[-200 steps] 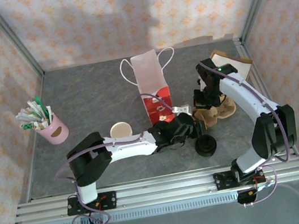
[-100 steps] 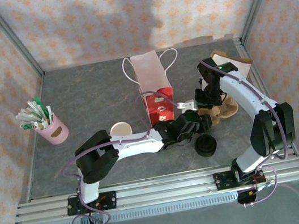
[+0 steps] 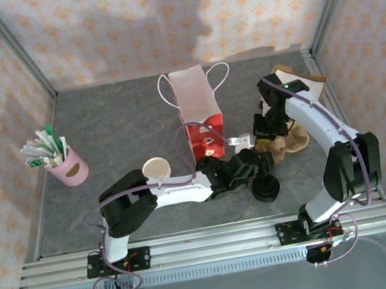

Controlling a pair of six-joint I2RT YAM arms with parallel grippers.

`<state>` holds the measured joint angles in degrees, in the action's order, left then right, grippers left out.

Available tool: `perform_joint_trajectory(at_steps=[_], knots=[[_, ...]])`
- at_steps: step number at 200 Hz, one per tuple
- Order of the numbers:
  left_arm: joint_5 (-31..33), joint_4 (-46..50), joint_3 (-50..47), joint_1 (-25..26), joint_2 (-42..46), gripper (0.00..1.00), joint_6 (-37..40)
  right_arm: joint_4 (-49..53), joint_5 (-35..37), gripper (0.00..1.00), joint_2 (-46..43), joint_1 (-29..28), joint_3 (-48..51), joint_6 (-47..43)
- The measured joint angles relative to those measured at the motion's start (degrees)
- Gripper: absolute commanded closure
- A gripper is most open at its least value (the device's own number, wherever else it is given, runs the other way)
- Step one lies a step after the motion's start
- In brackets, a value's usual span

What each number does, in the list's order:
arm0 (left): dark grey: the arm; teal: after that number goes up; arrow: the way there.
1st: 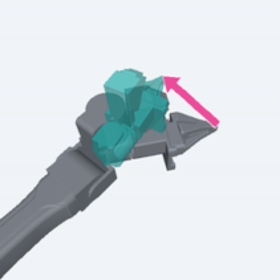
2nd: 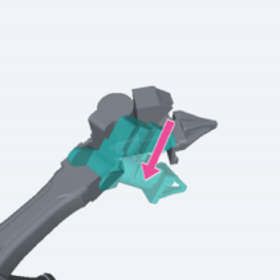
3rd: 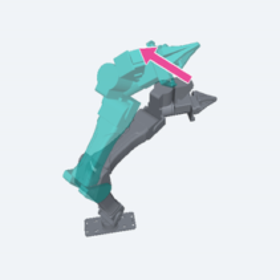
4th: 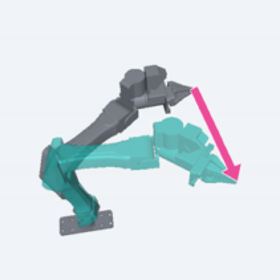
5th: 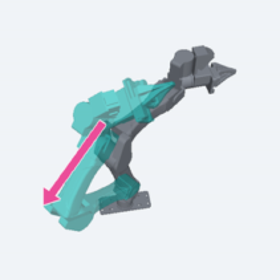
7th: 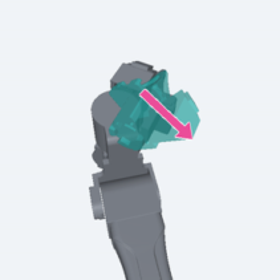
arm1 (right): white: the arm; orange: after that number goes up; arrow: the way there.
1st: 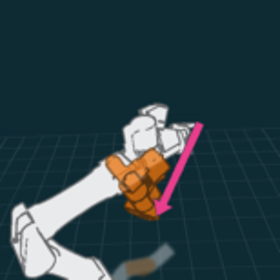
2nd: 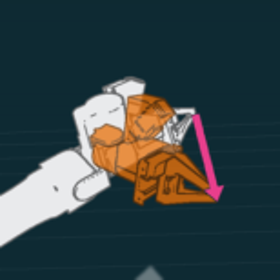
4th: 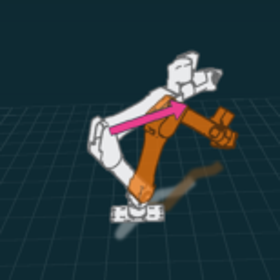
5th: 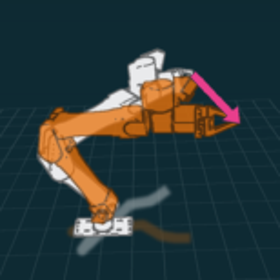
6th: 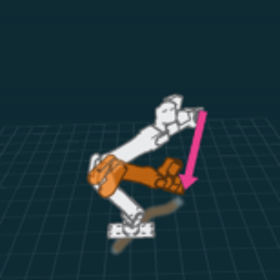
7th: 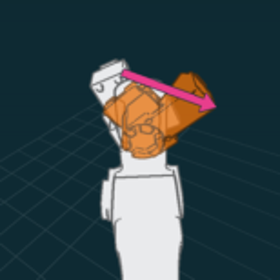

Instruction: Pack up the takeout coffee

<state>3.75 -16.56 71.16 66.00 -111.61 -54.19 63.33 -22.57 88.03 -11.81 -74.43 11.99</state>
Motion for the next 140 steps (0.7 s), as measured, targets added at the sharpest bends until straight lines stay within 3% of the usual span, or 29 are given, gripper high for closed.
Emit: perform_joint_trajectory(at_steps=[27, 90, 112, 140], knots=[[-0.31, 0.31, -0.39, 0.83, -0.66, 0.52, 0.04, 0.02, -1.92, 1.00, -0.02, -0.04, -0.76, 0.00], [-0.26, 1.11, 1.31, 1.14, -3.04, 0.69, 0.02, 0.07, -3.02, 1.00, -0.02, -0.02, -0.76, 0.02], [-0.22, 1.92, 1.77, 1.14, -3.04, 0.69, 0.20, 0.07, -3.21, 1.00, -0.13, -0.02, -0.76, 0.02], [-0.07, 2.75, 2.34, 1.14, -3.04, 0.57, 0.31, 0.11, -3.21, 1.00, -0.48, -0.02, -0.76, 0.02]])
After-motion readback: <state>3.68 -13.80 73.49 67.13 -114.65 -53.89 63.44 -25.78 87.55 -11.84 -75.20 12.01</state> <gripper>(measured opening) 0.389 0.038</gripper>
